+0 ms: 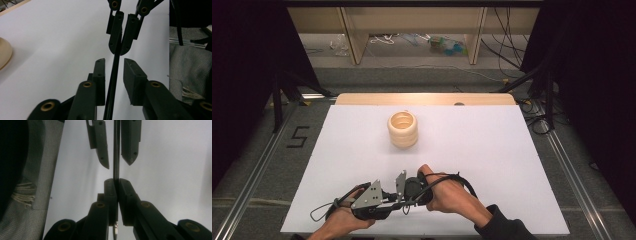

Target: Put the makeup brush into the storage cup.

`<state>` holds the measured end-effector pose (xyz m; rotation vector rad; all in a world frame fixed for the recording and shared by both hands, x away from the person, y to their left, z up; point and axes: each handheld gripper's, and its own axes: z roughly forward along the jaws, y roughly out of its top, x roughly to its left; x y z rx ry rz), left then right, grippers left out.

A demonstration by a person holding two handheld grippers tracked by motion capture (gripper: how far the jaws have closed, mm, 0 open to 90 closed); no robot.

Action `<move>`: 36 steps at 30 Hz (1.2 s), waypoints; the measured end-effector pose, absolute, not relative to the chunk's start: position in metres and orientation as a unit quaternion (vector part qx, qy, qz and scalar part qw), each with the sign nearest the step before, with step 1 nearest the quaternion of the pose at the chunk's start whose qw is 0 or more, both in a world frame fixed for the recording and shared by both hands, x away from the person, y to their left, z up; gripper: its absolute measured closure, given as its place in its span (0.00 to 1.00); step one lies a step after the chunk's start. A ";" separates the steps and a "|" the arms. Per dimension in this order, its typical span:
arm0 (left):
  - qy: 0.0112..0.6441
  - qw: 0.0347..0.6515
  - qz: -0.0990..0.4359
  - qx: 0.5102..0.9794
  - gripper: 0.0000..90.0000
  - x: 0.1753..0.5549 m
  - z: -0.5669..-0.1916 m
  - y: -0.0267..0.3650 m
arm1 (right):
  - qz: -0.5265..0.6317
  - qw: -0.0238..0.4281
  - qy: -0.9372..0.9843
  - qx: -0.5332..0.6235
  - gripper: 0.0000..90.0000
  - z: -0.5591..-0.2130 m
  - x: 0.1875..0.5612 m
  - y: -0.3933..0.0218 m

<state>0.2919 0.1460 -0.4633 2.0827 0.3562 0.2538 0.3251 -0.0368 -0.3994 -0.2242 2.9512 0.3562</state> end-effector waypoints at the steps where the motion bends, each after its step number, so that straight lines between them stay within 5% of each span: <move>1: 0.146 0.486 0.104 0.856 0.82 0.292 -0.463 0.146 | 0.130 0.086 0.983 -0.093 0.95 -0.400 0.327 -0.036; 26: 0.116 0.476 0.091 0.867 0.94 0.292 -0.465 0.147 | 0.127 0.071 0.984 -0.105 0.93 -0.403 0.324 -0.036; 31: 0.123 0.479 0.096 0.864 0.94 0.294 -0.464 0.149 | 0.161 0.090 0.979 -0.090 0.63 -0.395 0.330 -0.041; 36: 0.143 0.484 0.107 0.856 0.94 0.296 -0.462 0.153 | 0.185 0.104 0.976 -0.041 0.46 -0.380 0.331 -0.055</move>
